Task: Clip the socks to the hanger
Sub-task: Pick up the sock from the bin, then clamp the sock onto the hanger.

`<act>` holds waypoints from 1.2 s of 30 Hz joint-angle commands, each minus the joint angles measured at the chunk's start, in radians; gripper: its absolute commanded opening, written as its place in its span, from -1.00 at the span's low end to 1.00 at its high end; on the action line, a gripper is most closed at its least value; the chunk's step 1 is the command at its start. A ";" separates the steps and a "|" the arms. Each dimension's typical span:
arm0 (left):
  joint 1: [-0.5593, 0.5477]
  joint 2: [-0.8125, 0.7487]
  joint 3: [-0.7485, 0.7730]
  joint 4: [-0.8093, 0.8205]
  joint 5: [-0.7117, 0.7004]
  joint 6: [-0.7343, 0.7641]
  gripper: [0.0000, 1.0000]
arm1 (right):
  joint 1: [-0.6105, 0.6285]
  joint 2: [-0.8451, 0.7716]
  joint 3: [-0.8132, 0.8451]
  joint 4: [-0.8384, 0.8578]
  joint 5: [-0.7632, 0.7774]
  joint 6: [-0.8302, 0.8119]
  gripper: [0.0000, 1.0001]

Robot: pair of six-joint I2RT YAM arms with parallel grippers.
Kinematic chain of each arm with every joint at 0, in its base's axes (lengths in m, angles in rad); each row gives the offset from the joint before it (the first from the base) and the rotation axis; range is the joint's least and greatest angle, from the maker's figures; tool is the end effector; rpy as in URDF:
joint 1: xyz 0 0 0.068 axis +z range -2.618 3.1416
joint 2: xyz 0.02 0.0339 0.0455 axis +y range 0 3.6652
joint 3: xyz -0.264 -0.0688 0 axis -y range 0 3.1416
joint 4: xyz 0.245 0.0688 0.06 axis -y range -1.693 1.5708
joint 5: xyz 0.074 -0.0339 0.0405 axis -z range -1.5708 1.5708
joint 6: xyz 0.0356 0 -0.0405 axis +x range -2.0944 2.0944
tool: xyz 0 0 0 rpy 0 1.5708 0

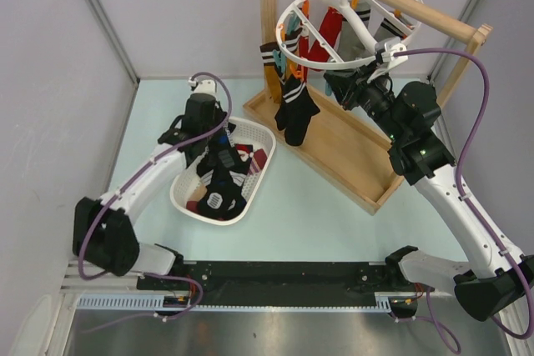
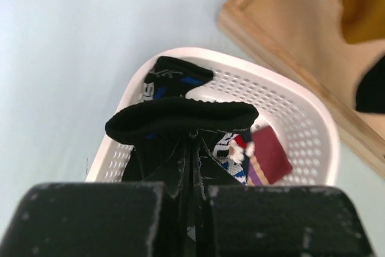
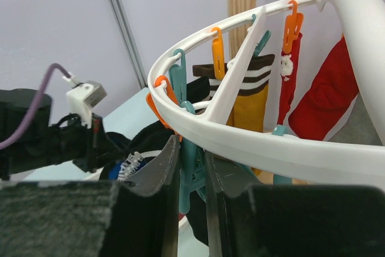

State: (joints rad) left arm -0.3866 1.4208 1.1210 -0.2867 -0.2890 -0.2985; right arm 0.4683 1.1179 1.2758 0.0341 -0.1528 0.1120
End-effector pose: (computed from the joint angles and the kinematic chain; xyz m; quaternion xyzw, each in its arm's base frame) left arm 0.3024 -0.1122 0.2997 -0.0296 0.8743 -0.0375 0.4831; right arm 0.2154 0.1150 0.4695 -0.1704 0.6137 0.2666 0.7233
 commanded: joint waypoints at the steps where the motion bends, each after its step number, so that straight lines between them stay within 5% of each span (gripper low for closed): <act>1: -0.087 -0.207 -0.062 0.132 0.030 0.151 -0.99 | 0.004 -0.010 0.031 0.013 0.010 -0.005 -1.00; 8: -0.294 -0.428 -0.152 0.346 0.054 0.373 -0.99 | 0.003 -0.012 0.031 0.010 0.015 -0.002 -1.00; 17: -0.544 -0.481 -0.121 0.443 0.117 0.573 -0.99 | 0.003 -0.017 0.031 0.013 0.016 0.006 -1.00; 36: -0.594 -0.048 0.249 0.365 0.263 0.279 -0.99 | 0.000 -0.026 0.031 0.023 0.012 0.005 -1.00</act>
State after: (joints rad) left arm -0.9657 1.3285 1.2636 0.0906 -0.0608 0.0727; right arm 0.4683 1.1172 1.2758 0.0341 -0.1463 0.1158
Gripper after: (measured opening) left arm 0.011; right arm 0.210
